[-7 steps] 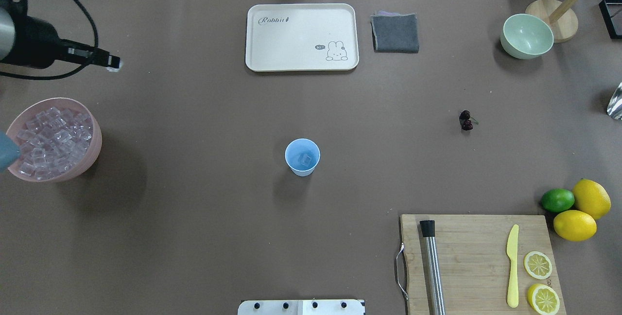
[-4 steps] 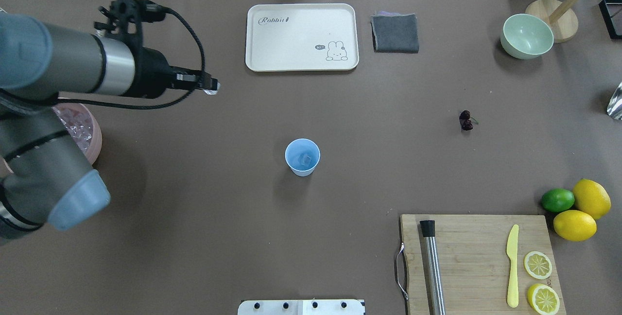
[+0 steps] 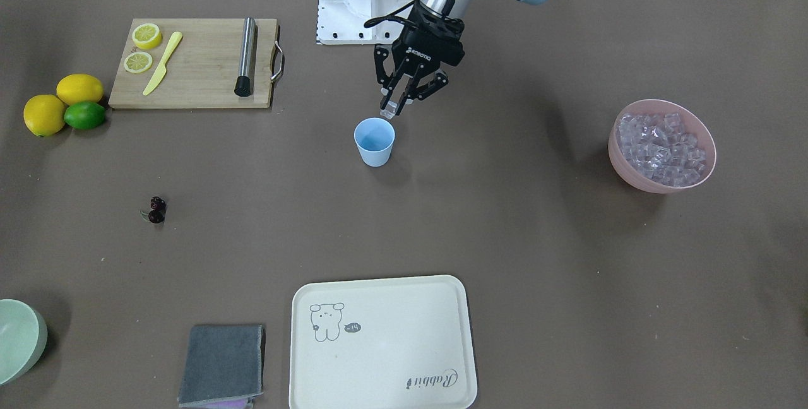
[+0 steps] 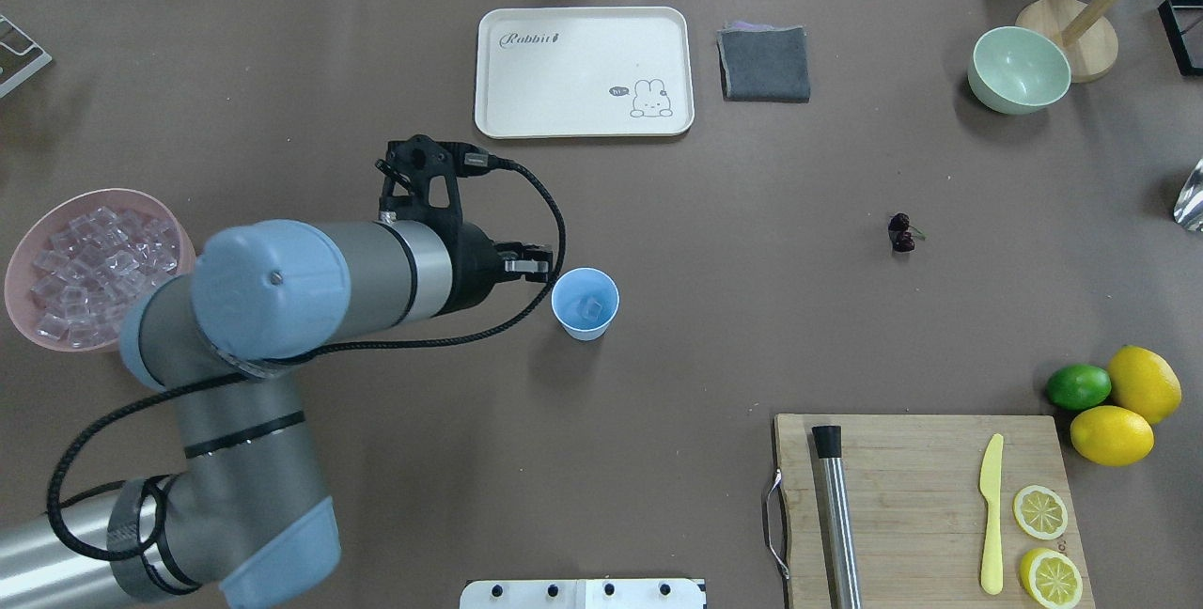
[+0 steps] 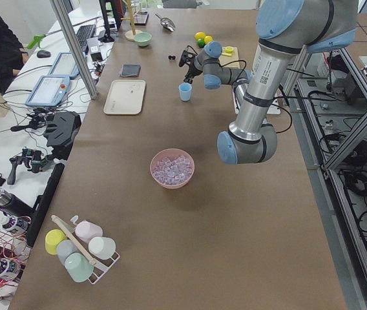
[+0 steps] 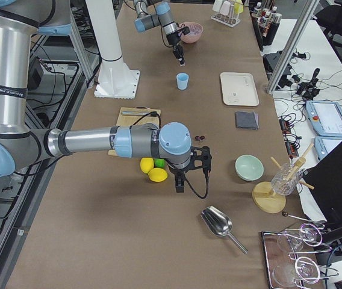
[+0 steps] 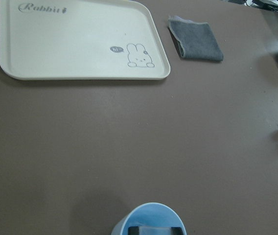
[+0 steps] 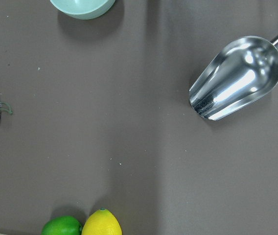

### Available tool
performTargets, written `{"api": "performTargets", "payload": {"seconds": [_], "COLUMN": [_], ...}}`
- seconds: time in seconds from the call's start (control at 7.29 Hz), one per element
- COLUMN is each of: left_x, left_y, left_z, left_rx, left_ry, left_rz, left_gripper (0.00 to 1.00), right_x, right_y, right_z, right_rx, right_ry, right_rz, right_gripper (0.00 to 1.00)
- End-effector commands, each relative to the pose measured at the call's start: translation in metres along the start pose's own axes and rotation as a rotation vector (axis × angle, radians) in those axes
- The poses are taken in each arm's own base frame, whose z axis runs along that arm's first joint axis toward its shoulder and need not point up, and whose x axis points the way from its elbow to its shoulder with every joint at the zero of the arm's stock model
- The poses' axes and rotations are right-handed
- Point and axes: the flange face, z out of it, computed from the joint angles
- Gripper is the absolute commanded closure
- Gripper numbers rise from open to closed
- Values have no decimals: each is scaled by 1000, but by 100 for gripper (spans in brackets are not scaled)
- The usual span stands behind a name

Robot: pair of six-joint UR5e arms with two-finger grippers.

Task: Put ice and cherries in cup
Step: 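Carry the second ice cube with the left gripper over the cup, then open the left gripper to drop the ice cube into the cup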

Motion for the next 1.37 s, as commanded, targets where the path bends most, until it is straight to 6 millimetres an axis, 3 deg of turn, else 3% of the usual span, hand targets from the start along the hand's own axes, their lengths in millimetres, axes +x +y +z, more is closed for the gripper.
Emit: {"api": "performTargets", "payload": {"seconds": [0.0,0.82,0.96,1.1,1.23], "left_x": [6,8,13,12,10], "left_y": [16,6,4,0,-2], "left_z": [15,39,42,41,41], "left_rx": [3,9,11,17,20], "left_ry": [-22,-56,-55,-54,-59], "left_rz": [6,7,10,9,10], "left_gripper": [100,100,16,2,2], "right_x": [1,0,0,-1,-1], "right_y": [2,0,0,-1,-1], "right_z": [1,0,0,0,-1], "right_rx": [-3,-1,0,1,2], "right_ry": [0,0,-1,-1,-1], "right_rz": [4,1,0,0,-1], "right_gripper": [0,0,0,0,0]}}
